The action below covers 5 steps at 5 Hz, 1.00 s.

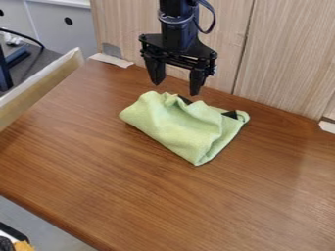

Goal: Unfold the cloth from top to bottom

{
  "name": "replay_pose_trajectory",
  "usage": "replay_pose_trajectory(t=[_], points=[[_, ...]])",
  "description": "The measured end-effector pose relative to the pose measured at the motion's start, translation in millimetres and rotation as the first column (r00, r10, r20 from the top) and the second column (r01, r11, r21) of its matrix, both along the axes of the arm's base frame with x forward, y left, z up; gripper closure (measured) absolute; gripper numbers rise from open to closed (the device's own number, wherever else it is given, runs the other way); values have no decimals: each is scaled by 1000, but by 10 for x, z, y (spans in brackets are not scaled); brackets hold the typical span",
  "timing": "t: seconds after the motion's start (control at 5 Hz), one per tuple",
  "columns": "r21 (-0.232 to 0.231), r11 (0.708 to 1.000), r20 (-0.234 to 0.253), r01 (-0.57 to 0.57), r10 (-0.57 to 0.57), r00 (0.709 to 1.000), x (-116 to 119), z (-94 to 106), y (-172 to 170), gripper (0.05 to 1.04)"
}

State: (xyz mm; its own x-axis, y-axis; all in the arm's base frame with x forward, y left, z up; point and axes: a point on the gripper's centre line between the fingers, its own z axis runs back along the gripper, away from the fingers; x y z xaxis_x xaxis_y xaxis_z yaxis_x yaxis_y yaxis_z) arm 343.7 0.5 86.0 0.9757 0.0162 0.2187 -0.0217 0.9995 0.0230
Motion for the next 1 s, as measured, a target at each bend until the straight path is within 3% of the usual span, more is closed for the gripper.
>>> replay_pose_trajectory(t=[0.2,1.0], points=[[0,1000,-37,-5,5,999,-21,-110,0,83],[10,1000,-186,10,-8,982,274,-678,3,115]])
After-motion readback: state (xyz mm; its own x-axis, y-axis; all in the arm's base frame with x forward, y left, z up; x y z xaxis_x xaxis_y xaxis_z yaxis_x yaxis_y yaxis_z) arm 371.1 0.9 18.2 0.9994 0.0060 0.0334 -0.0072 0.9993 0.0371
